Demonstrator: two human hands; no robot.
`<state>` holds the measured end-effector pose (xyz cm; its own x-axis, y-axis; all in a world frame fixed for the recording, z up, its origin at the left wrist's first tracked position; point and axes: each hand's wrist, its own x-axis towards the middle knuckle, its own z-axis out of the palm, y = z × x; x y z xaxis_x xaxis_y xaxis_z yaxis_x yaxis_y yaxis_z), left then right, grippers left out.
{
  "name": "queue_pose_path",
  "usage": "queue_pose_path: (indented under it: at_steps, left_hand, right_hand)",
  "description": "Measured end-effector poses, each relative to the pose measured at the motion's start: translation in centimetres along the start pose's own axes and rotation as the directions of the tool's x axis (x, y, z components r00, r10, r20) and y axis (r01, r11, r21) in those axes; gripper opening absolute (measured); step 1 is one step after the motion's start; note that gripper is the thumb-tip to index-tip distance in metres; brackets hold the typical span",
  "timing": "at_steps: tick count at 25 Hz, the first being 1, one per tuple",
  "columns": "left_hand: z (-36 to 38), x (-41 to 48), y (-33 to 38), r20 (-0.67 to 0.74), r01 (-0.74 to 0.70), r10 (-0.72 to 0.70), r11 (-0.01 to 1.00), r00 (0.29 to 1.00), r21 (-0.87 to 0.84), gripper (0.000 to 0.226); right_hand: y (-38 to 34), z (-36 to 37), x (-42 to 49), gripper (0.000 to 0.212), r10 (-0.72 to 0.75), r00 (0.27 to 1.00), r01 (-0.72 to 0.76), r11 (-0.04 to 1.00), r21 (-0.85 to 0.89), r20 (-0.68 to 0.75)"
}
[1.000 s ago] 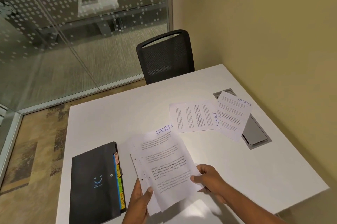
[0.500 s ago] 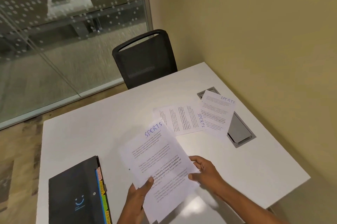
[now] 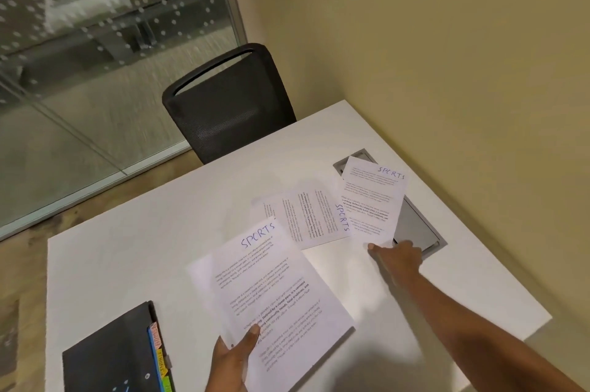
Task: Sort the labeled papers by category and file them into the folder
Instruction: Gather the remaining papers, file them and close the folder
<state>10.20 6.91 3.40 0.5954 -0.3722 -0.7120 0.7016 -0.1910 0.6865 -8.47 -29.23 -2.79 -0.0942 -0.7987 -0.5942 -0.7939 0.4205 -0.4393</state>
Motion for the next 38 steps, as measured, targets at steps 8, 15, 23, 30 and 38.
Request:
queue_pose_path:
  at_steps: [8, 15, 23, 30, 38]
  left_hand:
    - [1.9, 1.4, -0.2, -0.058, -0.019, 0.02, 1.0, 0.998, 0.017, 0.043]
    - [3.0, 2.7, -0.4, -0.049, -0.047, 0.047, 0.999, 0.998, -0.002, 0.091]
    - [1.8, 4.5, 0.4, -0.018, -0.042, 0.041, 0.999, 0.999, -0.029, 0.055]
    - [3.0, 5.0, 4.1, 0.011, -0.047, 0.046, 0.997, 0.999, 0.054, 0.041]
    - [3.0, 4.8, 4.1, 0.032, -0.016, 0.013, 0.997, 0.999, 0.075, 0.039]
  right_hand:
    - [-3.8, 2.4, 3.8, 0.091, 0.128, 0.982, -0.16, 0.955, -0.251, -0.139]
    - [-4.8, 3.2, 5.8, 0.049, 0.042, 0.989, -0.059, 0.992, -0.112, -0.143]
    - [-4.5, 0.8, 6.0, 0.03, -0.117, 0.991, 0.124, 0.985, 0.119, -0.067]
    - [-5.3, -1.0, 5.1, 0.035, -0.088, 0.995, 0.072, 0.946, 0.317, 0.036]
    - [-3.3, -7.0, 5.6, 0.012, -0.274, 0.947, 0.304, 0.932, 0.196, -0.17]
